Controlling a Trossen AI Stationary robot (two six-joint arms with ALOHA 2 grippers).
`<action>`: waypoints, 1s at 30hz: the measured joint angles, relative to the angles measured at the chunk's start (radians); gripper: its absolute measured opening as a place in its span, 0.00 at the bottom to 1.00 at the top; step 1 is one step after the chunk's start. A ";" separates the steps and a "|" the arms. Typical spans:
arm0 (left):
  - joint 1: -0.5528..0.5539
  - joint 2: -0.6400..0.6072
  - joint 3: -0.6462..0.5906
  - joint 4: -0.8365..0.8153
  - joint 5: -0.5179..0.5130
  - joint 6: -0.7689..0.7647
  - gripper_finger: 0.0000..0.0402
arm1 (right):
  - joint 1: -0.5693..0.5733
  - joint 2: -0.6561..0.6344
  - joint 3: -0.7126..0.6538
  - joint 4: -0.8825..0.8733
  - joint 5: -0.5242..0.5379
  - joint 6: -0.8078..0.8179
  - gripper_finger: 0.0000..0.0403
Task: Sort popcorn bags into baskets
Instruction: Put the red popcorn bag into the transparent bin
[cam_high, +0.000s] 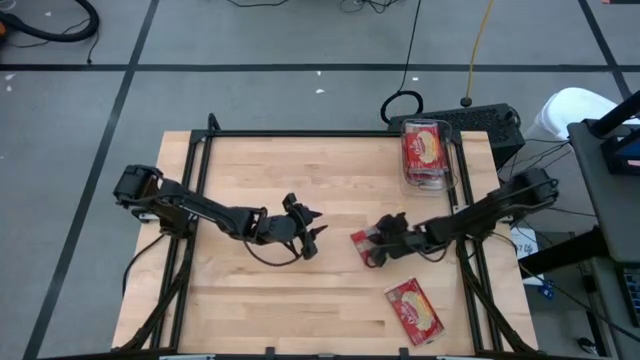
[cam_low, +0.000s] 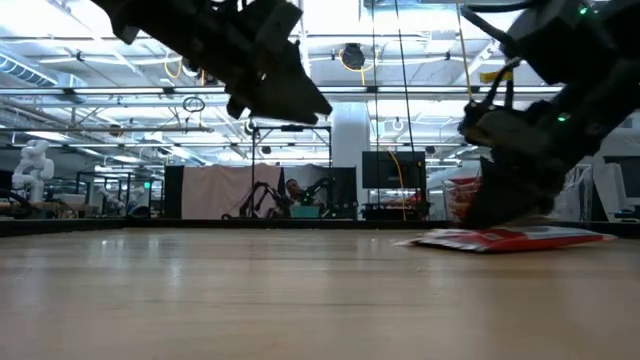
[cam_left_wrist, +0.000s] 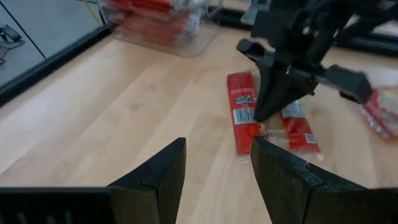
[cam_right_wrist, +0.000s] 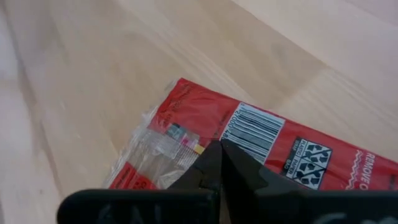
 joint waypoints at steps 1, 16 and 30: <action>-0.003 0.010 -0.001 0.008 0.001 0.002 0.46 | 0.000 0.022 0.010 0.032 0.010 -0.014 0.01; -0.064 0.345 0.014 0.458 0.121 0.007 0.46 | 0.031 -0.070 0.124 0.012 -0.102 -0.436 0.01; -0.016 0.522 0.328 0.075 0.173 0.088 0.16 | 0.221 -0.274 0.123 -0.721 -0.040 -0.290 0.01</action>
